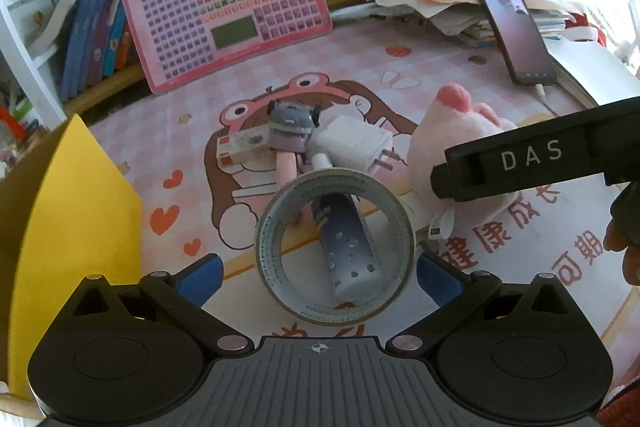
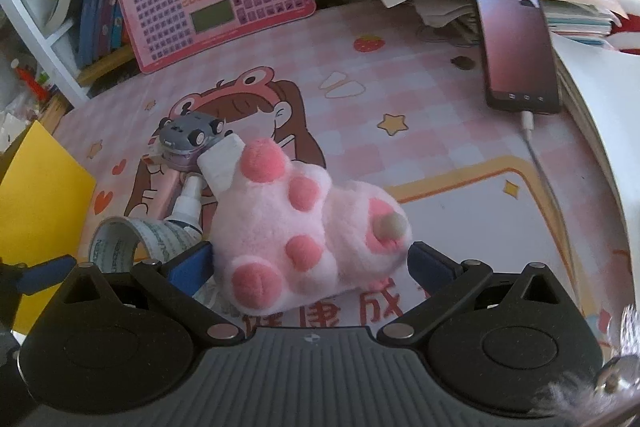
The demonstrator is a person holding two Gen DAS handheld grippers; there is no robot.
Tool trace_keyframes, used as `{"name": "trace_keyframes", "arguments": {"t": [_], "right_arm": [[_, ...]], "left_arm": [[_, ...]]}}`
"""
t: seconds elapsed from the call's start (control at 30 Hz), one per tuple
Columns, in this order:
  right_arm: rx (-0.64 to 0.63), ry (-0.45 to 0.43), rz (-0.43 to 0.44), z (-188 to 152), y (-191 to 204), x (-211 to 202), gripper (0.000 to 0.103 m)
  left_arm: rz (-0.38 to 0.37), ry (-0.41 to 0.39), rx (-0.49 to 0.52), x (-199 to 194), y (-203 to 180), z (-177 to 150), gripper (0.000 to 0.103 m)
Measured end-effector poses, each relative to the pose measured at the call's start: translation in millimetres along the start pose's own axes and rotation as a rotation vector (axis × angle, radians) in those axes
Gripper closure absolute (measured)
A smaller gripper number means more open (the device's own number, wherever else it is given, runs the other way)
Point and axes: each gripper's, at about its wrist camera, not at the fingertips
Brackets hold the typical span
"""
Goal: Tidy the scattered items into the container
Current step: 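Grasp the clear tape roll with the left tool while the right tool grasps the pink plush pig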
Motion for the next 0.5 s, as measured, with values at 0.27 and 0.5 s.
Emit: {"name": "trace_keyframes", "arguments": {"t": [0.27,0.5], "right_arm": [[-0.05,-0.016,-0.01,6.1,4.8,4.7,0.004],[-0.077,-0.036,-0.006,2.1,4.5,-2.3,0.018]], "left_arm": [[-0.045,0.018,-0.048,9.5,4.1,4.7,0.001],[-0.089,0.039,-0.07,8.0,5.8,2.0,0.019]]}}
Point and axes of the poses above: each gripper's, at about its wrist camera, not at the fingertips, and x roughly the way its jaws point, y to its left, z to its top, and after that the axes turned 11 degrees about y, right-handed
